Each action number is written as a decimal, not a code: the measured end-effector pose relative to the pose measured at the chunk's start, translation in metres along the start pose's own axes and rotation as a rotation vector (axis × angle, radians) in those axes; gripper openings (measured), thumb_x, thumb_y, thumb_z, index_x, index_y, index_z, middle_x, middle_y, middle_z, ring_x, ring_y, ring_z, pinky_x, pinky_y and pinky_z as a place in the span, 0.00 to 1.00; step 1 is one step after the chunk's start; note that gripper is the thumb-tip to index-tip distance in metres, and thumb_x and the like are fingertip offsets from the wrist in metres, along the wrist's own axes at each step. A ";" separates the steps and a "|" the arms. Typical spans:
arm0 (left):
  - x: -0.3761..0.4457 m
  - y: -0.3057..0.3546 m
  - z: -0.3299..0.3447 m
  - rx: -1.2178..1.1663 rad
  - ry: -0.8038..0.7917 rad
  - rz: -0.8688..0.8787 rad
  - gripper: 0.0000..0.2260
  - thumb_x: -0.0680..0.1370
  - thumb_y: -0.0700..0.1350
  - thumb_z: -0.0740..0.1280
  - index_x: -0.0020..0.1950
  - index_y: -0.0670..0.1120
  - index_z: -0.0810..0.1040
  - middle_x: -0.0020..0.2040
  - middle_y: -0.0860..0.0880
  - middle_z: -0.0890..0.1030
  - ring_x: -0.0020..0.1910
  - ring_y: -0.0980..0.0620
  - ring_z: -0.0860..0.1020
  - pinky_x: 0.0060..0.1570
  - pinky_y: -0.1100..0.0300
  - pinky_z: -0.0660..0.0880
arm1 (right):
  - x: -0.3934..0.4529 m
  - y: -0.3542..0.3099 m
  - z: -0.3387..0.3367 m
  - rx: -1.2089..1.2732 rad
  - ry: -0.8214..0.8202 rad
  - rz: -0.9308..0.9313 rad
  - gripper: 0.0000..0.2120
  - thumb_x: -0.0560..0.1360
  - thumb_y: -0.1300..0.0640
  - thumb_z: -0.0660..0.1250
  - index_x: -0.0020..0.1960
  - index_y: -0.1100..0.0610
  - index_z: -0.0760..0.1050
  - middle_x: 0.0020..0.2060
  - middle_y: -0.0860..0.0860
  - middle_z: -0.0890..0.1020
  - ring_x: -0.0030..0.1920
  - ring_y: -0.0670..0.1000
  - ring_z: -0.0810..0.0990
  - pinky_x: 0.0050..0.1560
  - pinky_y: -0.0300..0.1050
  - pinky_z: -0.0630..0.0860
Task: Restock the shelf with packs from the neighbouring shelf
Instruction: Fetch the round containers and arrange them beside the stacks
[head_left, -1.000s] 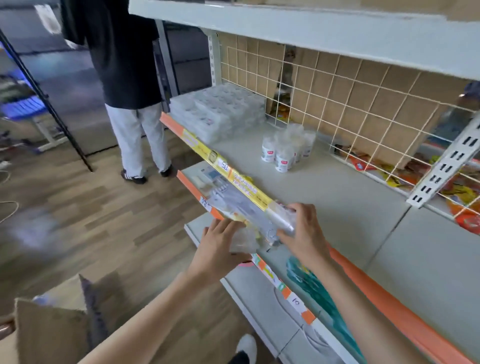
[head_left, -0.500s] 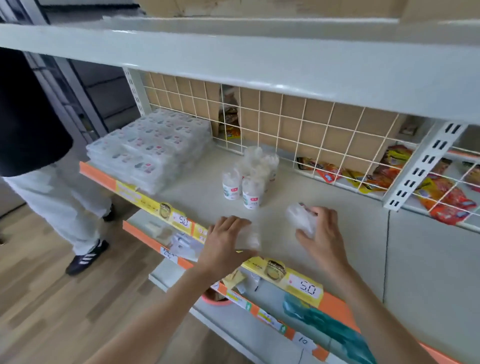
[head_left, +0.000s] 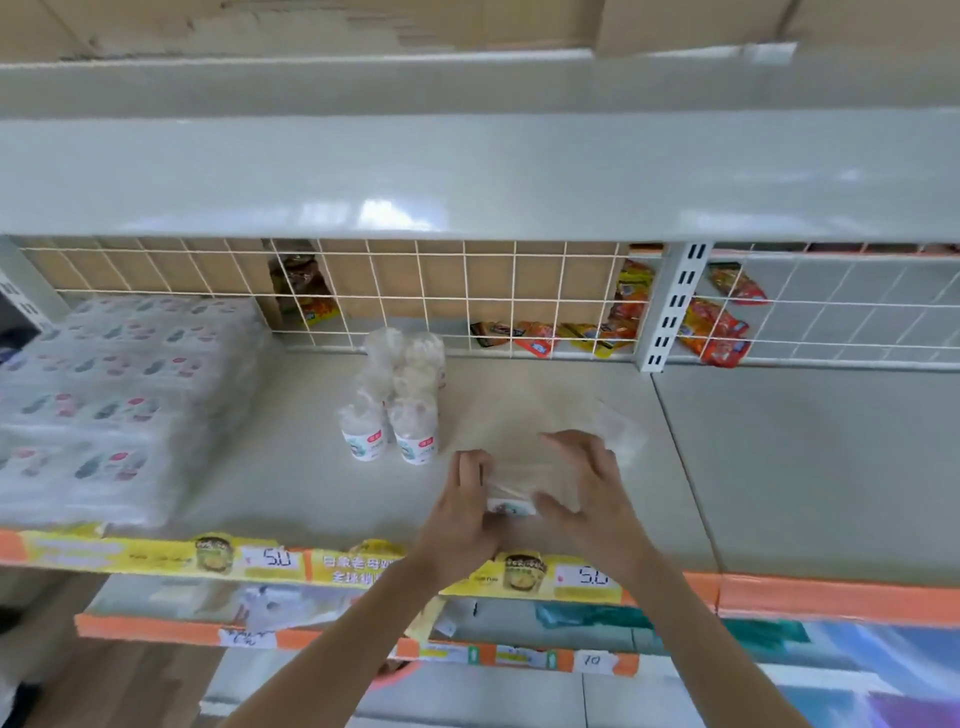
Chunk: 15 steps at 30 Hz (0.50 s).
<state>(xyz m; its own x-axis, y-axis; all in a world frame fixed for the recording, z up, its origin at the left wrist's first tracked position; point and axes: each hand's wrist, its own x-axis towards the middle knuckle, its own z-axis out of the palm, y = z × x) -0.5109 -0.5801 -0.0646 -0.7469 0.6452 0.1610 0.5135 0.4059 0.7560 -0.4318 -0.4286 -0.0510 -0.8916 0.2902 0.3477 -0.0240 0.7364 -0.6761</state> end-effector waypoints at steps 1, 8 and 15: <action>0.000 0.000 0.000 -0.026 -0.009 0.009 0.20 0.67 0.42 0.68 0.54 0.48 0.62 0.51 0.50 0.66 0.46 0.54 0.69 0.41 0.73 0.65 | -0.005 -0.003 0.010 0.030 -0.053 0.016 0.28 0.65 0.45 0.60 0.65 0.50 0.69 0.58 0.43 0.66 0.58 0.47 0.65 0.59 0.42 0.66; 0.007 -0.005 -0.004 -0.230 0.032 -0.097 0.17 0.71 0.45 0.73 0.55 0.49 0.71 0.52 0.50 0.76 0.44 0.64 0.76 0.41 0.74 0.70 | -0.007 0.005 0.004 0.449 -0.040 0.291 0.25 0.65 0.53 0.72 0.60 0.42 0.69 0.57 0.44 0.71 0.53 0.47 0.75 0.53 0.42 0.74; 0.007 -0.007 -0.005 -0.272 -0.017 -0.073 0.15 0.68 0.53 0.71 0.52 0.52 0.76 0.49 0.50 0.75 0.42 0.57 0.78 0.45 0.63 0.76 | -0.007 0.000 0.001 0.525 0.010 0.437 0.11 0.74 0.52 0.67 0.55 0.44 0.74 0.51 0.53 0.76 0.49 0.50 0.77 0.49 0.45 0.75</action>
<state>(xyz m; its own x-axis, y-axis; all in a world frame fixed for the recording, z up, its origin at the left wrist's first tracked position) -0.5223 -0.5816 -0.0657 -0.7696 0.6321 0.0910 0.3245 0.2643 0.9082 -0.4261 -0.4309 -0.0542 -0.8650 0.5011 -0.0247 0.1189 0.1568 -0.9804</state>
